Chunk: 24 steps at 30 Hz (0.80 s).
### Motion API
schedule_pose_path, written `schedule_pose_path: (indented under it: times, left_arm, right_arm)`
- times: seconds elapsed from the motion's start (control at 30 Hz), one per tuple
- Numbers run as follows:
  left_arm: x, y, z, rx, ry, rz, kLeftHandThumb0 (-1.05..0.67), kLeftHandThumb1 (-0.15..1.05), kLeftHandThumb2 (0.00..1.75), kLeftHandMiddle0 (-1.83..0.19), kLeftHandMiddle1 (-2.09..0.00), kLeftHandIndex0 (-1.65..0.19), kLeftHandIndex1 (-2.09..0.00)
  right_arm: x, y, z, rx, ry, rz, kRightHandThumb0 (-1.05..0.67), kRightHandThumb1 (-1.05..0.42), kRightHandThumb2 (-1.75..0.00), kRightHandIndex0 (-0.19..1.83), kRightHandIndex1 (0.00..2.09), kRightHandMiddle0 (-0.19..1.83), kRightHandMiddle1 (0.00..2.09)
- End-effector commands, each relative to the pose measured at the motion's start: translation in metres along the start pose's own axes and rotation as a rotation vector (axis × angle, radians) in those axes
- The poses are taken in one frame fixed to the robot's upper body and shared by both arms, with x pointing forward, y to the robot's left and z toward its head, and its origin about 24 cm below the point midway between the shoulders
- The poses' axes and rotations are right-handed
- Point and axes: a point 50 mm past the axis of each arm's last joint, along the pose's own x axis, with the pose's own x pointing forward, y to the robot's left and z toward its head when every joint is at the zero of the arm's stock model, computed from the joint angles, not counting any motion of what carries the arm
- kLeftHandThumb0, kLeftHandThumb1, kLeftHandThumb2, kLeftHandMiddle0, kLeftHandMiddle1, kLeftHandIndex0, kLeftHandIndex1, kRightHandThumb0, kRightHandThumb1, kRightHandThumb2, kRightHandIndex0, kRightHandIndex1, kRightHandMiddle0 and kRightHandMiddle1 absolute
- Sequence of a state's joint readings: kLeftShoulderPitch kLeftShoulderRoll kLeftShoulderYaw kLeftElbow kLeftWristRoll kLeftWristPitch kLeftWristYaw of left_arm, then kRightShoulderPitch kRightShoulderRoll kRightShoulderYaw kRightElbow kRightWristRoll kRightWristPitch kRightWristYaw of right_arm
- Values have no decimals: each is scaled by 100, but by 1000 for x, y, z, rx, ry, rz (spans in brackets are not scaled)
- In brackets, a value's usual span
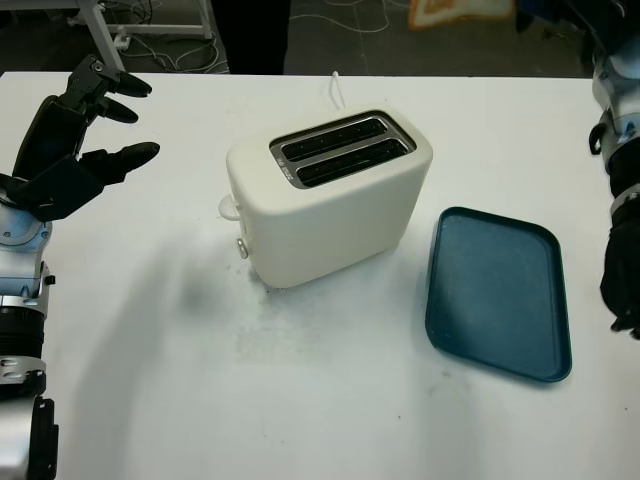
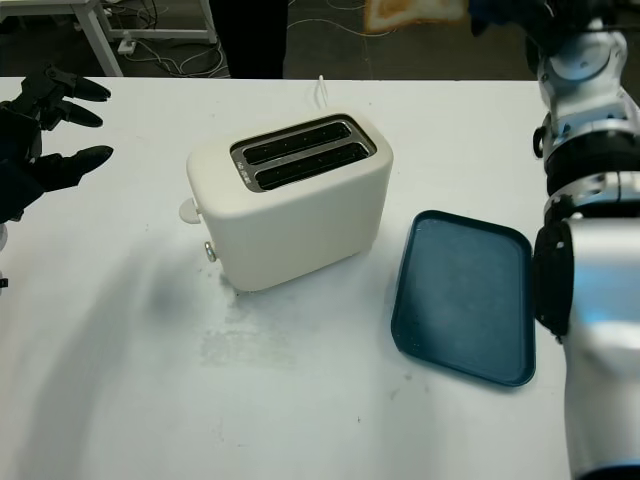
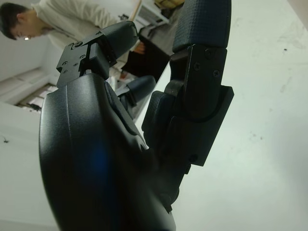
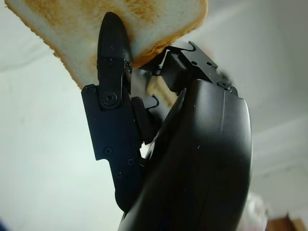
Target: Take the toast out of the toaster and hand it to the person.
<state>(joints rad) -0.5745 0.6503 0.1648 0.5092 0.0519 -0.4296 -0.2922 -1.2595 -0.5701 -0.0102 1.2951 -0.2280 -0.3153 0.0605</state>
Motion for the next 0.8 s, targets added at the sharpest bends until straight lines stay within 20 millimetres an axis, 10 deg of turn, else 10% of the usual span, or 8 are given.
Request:
schedule_pose_path:
  times: [0.0,0.17,0.27,0.4,0.53,0.77]
  left_arm:
    - [-1,0,-1,-4,-10,1,-105,92,24,0,-143,0,-126]
    - [0,-1,-1,-5,-6,1,-105,92,24,0,-143,0,-126]
    - [-1,-1,-1,-8,3,2,-105,92,23,0,-143,0,-127]
    - [-3,-1,-2,-6,6,5,-105,92,21,0,-145,0,-128]
    - [-3,-1,-3,2,9,3,-105,92,23,0,-145,0,-128]
    - [-4,-1,-3,-3,2,2,-105,92,24,0,-145,0,-127]
  right_arm:
    - [-3,8,-11,-20,50,-10,-29,-92,-30,67,149,72,110]
    - [-8,20,-26,-59,109,5,-21,-92,-35,75,174,49,171]
    - [-10,28,-34,-65,167,-2,-17,-92,-34,67,174,43,173]
    - [-12,38,-42,-88,246,20,-15,-92,-35,49,175,60,106]
    - [-14,45,-46,-94,292,20,-14,-92,-35,54,175,35,166]
    - [-14,47,-46,-43,298,14,-15,-92,-34,63,175,33,174]
